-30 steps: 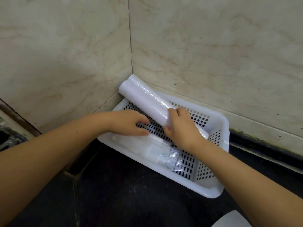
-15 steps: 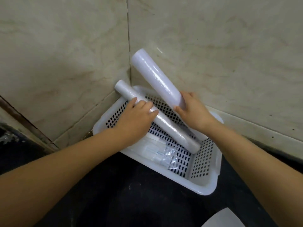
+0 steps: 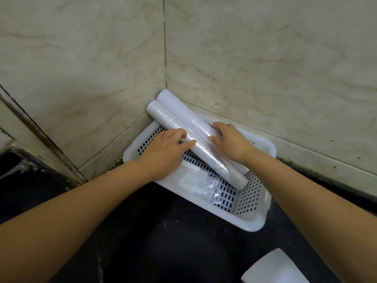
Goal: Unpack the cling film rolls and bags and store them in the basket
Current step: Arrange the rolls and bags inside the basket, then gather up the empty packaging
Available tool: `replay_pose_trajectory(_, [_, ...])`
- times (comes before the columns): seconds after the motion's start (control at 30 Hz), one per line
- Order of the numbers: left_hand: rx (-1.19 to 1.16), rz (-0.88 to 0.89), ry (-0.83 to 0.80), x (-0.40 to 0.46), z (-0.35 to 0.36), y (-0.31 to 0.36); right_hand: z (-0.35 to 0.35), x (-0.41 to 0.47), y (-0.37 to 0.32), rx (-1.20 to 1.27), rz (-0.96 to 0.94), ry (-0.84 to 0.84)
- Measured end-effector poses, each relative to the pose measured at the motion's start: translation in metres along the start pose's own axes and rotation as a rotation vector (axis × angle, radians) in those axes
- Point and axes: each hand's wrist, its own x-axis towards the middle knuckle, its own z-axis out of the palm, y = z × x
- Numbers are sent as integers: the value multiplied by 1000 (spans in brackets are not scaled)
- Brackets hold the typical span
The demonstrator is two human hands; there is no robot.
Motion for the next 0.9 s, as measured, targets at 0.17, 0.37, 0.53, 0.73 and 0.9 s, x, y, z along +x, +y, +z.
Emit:
replay_pose_trajectory(0.17, [-19, -134, -170, -9, -26, 24, -42, -62, -3, 24, -52, 99])
replay_pose_trajectory(0.37, [-415, -57, -72, -84, -58, 110, -57, -187, 44, 209, 55, -82])
replay_pose_trajectory(0.53, [-462, -16, -539, -160, -36, 165, -22, -266, 104, -124, 318, -347])
replay_pose_trajectory(0.73, [-45, 15, -504, -207, -7, 188, 8, -329, 128, -26, 427, -429])
replay_pose_trajectory(0.9, [-254, -247, -474, -204, -34, 184, -32, -347, 105, 87, 379, -213])
